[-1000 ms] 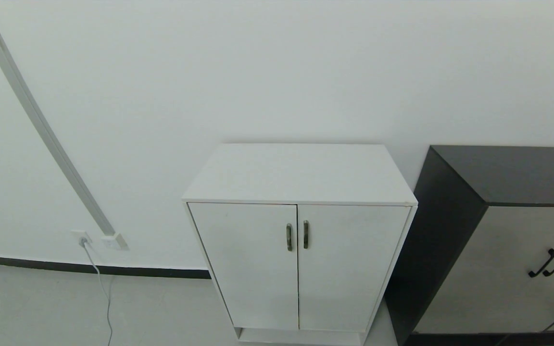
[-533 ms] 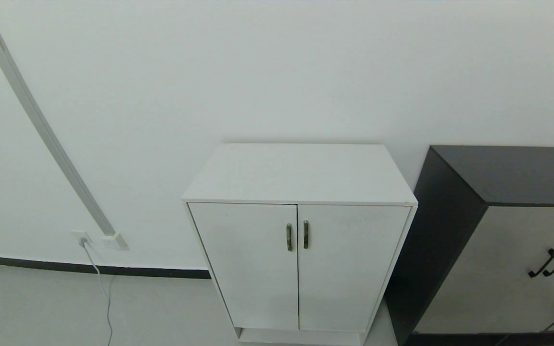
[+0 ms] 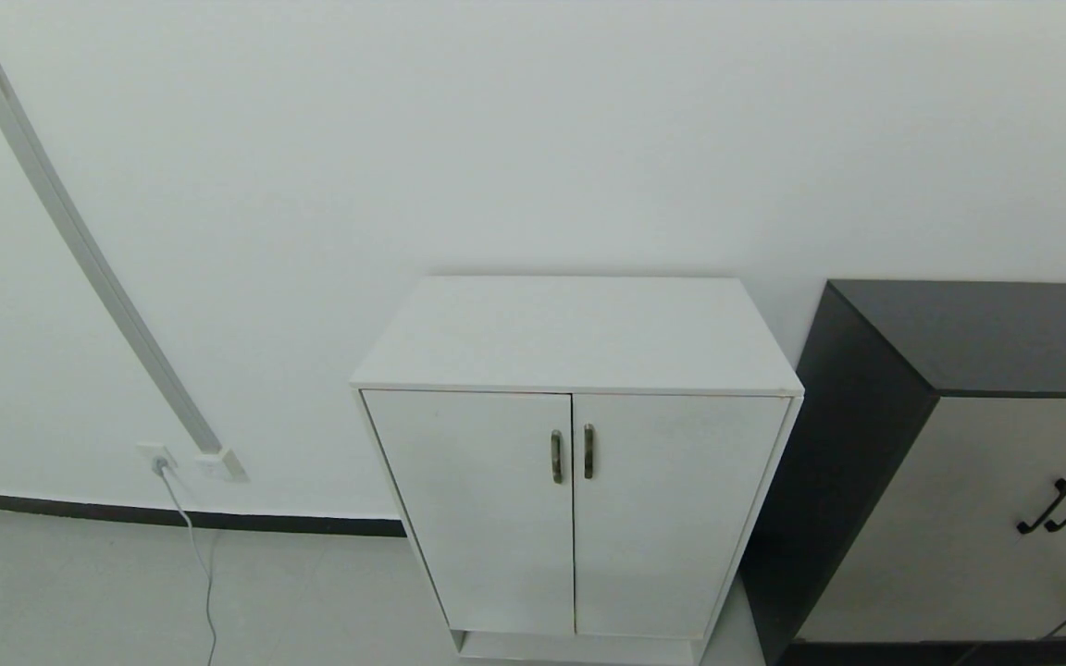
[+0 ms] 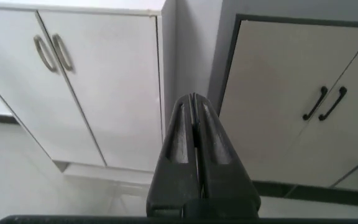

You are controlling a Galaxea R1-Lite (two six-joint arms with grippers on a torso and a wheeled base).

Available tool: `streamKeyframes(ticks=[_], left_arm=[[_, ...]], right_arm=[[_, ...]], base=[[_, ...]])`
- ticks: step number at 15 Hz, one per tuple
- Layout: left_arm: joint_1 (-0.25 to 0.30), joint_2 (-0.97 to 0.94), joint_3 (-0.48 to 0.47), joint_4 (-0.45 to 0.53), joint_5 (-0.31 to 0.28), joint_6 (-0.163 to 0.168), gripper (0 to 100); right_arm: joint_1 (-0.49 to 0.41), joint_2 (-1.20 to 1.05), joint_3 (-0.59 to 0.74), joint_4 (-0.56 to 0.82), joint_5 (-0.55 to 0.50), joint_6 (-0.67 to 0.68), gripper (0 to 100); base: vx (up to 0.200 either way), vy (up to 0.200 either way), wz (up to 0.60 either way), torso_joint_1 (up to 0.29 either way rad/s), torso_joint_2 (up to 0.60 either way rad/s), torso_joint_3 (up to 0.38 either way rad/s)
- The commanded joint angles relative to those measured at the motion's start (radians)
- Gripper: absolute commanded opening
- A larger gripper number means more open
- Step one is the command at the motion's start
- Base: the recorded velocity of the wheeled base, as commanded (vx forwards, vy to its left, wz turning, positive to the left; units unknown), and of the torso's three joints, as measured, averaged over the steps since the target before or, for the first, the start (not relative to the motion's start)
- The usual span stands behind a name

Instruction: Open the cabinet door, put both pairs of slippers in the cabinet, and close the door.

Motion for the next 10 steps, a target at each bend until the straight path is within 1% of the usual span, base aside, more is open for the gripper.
streamKeyframes(ticks=[1,6,10], left_arm=[[0.000,0.001,0.000,0.000,0.000,0.000,0],[0.000,0.001,0.000,0.000,0.000,0.000,0],[0.000,0.001,0.000,0.000,0.000,0.000,0]], right_arm=[[0.001,-0.015,0.000,-0.001,-0.007,0.026,0],[0.001,-0.015,0.000,-0.007,-0.069,0.049,0],[0.001,-0.015,0.000,-0.007,-0.073,0.046,0]], base=[[0.000,0.000,0.00,0.000,0.00,0.000],[0.000,0.000,0.00,0.000,0.00,0.000],[0.000,0.000,0.00,0.000,0.00,0.000]])
